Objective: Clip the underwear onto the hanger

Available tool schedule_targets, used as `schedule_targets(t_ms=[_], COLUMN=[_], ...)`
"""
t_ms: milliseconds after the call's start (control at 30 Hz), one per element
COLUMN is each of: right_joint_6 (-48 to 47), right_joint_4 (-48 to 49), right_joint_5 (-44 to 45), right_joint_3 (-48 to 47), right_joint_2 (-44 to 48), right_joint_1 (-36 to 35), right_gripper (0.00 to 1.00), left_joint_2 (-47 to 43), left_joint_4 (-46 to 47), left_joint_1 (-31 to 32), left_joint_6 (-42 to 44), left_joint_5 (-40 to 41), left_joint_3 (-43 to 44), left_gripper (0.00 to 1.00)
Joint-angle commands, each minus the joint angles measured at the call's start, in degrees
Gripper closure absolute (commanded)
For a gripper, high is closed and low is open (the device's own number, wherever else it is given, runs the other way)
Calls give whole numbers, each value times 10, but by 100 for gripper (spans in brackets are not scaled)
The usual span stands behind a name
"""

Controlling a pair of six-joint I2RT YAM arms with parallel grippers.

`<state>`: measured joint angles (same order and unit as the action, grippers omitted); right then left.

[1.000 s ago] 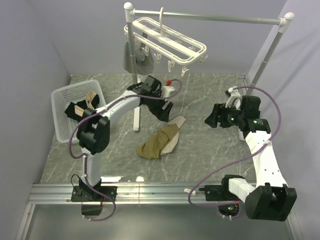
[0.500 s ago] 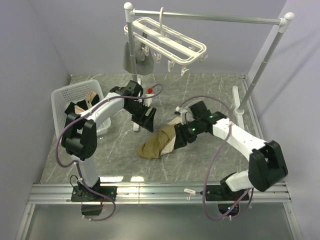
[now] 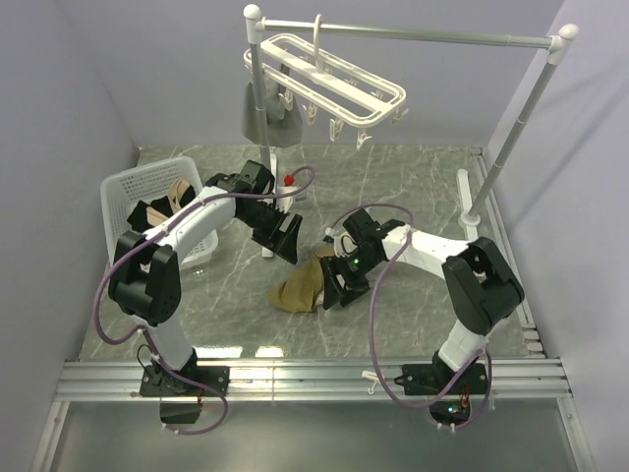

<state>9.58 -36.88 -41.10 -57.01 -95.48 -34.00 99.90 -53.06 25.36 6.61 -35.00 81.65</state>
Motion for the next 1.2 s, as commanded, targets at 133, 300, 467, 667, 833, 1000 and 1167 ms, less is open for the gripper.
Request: schedule_targets(t_ms=[133, 300, 467, 667, 833, 1000, 1167], right_joint_6=[44, 32, -13, -79, -81, -74, -56], right_joint_4=[21, 9, -26, -85, -86, -84, -75], right_joint_5=[15, 15, 15, -2, -7, -27, -51], right_joint_3=[-42, -47, -35, -35, -11, 10, 21], right_joint_2=[-42, -59, 3, 68, 80, 64, 32], right_joint_1=[1, 26, 106, 151, 155, 179, 210], right_gripper=[38, 93, 100, 100, 100, 100, 100], left_joint_2=[-33, -28, -49, -38, -6, -85, -132], left_joint_4=[9, 4, 21, 89, 141, 254, 356], left_joint_1=[1, 6, 63, 149, 184, 238, 276], left_joint_6=[15, 30, 72, 49, 18, 6, -39], left_joint_5=[-21, -37, -14, 13, 15, 79, 147], left_joint_3=[-25, -34, -61, -100, -88, -141, -202], left_gripper=[18, 14, 10, 16, 22, 30, 41])
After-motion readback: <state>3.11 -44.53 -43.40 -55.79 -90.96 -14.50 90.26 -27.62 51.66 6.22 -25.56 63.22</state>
